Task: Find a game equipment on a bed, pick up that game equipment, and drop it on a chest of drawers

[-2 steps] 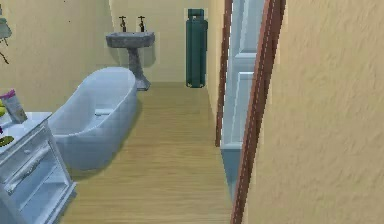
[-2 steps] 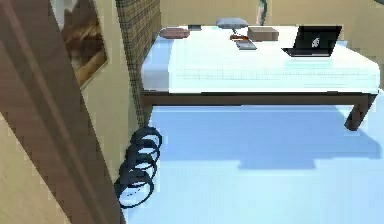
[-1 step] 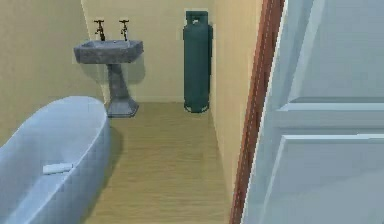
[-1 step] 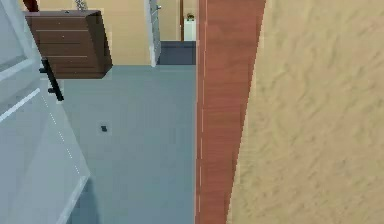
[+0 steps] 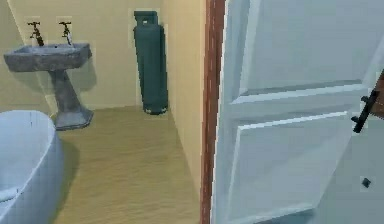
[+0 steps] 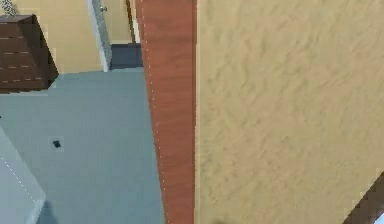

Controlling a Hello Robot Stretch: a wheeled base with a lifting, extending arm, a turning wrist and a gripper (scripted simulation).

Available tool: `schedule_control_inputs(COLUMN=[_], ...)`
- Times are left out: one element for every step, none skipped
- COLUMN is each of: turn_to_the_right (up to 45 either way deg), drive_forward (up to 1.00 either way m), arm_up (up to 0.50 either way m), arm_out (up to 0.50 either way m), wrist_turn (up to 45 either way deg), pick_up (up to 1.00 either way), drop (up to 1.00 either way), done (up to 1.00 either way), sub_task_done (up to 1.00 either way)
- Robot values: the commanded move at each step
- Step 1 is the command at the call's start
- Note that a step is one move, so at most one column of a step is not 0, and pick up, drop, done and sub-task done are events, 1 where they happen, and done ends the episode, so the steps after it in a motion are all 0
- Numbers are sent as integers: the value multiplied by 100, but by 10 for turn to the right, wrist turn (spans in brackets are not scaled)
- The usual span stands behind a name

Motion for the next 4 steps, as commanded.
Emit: schedule_control_inputs(turn_to_the_right=[0,450,270,0], drive_forward=[30,0,0,100], arm_up=[0,0,0,0], arm_out=[0,0,0,0], wrist_turn=[0,0,0,0], pick_up=[0,0,0,0], drop=[0,0,0,0], done=[0,0,0,0], sub_task_done=[0,0,0,0])
